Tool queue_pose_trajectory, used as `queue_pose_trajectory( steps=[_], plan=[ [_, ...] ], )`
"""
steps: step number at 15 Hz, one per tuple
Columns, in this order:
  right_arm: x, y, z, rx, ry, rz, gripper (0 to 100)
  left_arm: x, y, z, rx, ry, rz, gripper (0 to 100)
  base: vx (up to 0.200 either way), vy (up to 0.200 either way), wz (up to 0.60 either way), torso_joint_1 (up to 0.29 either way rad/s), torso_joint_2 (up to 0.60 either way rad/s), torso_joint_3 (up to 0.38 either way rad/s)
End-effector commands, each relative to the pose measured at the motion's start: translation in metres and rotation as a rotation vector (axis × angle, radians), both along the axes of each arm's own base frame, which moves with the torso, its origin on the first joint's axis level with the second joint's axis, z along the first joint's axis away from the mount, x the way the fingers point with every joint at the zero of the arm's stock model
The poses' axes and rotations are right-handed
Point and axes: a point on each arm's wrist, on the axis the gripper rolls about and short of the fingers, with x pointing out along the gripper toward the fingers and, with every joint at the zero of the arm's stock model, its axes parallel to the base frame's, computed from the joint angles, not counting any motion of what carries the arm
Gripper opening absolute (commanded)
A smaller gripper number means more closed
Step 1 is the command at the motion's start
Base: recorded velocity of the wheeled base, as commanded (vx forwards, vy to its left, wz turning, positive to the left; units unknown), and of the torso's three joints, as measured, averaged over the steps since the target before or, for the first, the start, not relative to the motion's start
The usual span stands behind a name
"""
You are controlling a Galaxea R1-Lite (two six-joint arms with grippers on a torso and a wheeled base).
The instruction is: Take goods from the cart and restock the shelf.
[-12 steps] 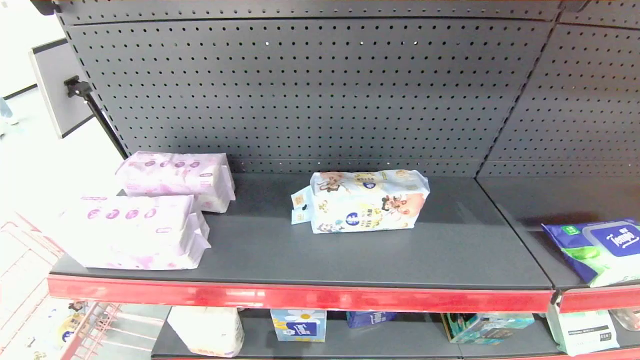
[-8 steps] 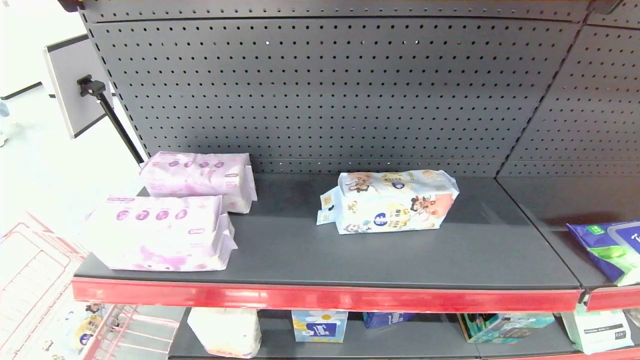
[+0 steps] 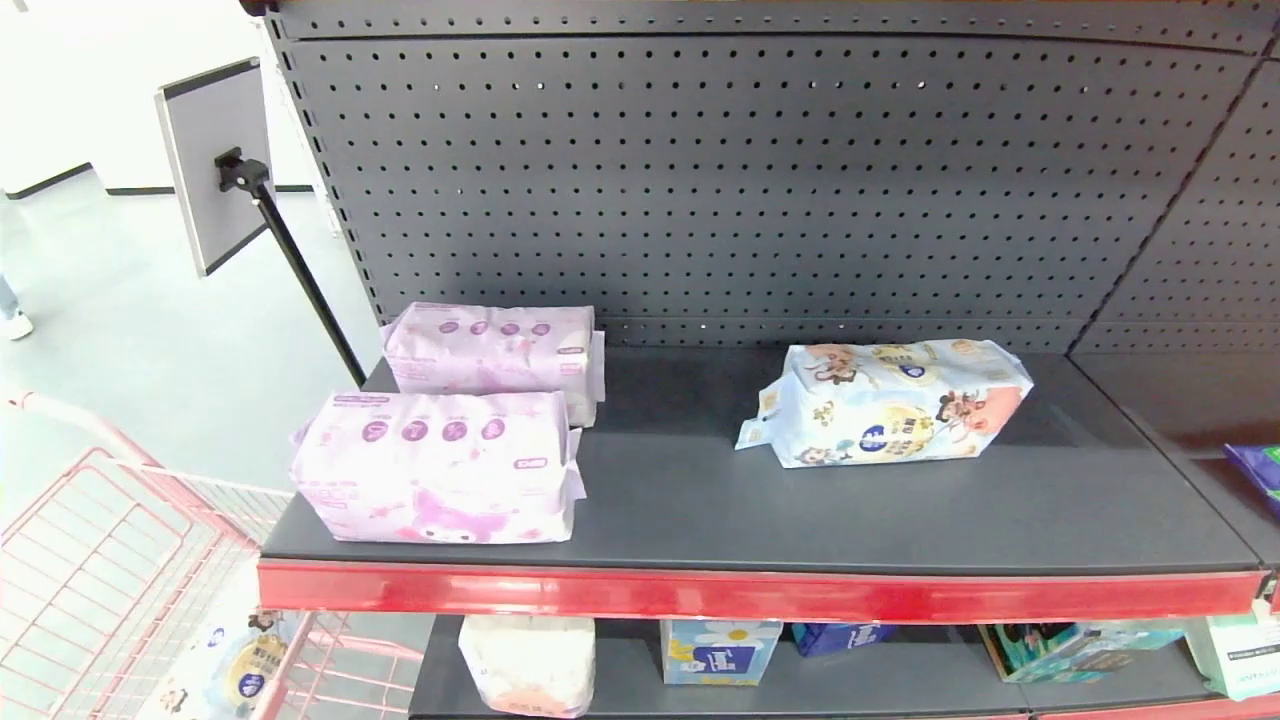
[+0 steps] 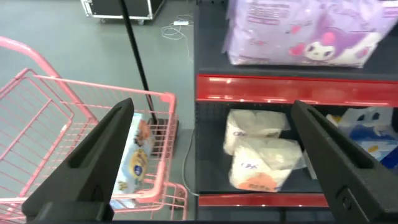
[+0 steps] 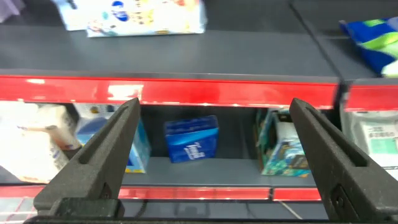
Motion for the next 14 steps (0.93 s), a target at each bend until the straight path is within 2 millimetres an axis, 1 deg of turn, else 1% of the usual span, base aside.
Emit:
queue_pose_trajectory(
  steps=[1,11,14],
  plan=[
    [0.0,0.0,0.0,0.0,0.0,0.002,100,0.0001,0.0,0.0,0.001,0.001,0.0,100,0.0,0.2,0.0,0.002,0.0,0.002],
    [0.0,0.0,0.0,0.0,0.0,0.002,100,0.0001,0.0,0.0,-0.001,0.001,0.002,100,0.0,0.2,0.0,0.003,0.0,-0.001],
    [0.0,0.0,0.0,0.0,0.0,0.002,100,0.0001,0.0,0.0,-0.001,0.001,0.002,100,0.0,0.0,0.0,0.0,0.0,0.0]
  ],
)
